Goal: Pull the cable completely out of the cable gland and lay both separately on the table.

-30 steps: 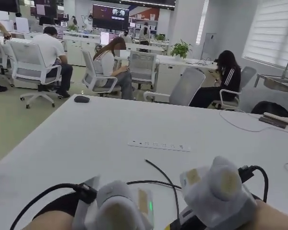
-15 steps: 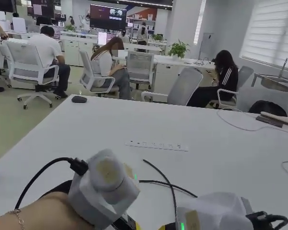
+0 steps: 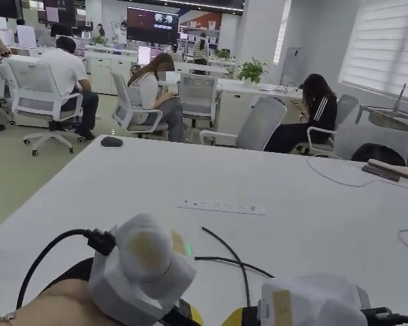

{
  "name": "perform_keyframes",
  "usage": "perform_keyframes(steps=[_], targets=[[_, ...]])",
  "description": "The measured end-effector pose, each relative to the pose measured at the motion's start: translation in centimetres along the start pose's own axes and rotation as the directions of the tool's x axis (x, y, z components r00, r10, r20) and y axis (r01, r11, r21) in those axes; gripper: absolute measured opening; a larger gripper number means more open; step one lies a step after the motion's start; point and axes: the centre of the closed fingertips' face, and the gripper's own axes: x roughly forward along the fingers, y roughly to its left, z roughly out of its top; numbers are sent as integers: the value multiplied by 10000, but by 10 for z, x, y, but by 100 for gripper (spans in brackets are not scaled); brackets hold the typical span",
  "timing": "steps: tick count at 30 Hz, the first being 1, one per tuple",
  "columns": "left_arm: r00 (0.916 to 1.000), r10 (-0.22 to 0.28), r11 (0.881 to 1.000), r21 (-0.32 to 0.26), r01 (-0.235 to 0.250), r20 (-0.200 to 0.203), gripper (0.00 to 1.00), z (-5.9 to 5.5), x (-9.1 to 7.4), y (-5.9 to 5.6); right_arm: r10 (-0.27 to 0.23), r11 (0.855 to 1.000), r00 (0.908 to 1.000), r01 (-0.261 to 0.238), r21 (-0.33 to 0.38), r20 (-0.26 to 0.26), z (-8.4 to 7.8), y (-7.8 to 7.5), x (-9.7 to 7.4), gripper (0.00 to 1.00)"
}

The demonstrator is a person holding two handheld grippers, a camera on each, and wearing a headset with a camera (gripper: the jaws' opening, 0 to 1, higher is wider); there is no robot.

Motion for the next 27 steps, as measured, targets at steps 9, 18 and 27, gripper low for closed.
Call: perform_keyframes(steps=[9, 18, 27], targets=[[9997, 226, 9996, 199, -224, -114, 16, -8, -2, 1, -4, 10000, 9996, 5, 25, -268, -10, 4, 0, 3], [9980, 450, 9990, 39, -449, -451, 16, -25, -7, 7, -67, 9988, 9952, 114, 472, -976, -47, 4, -6, 2], [9965, 467, 9989, 49, -464, -700, 16, -33, -6, 5, 275, 9972, 9836, -146, 729, -1784, -80, 7, -7, 2]])
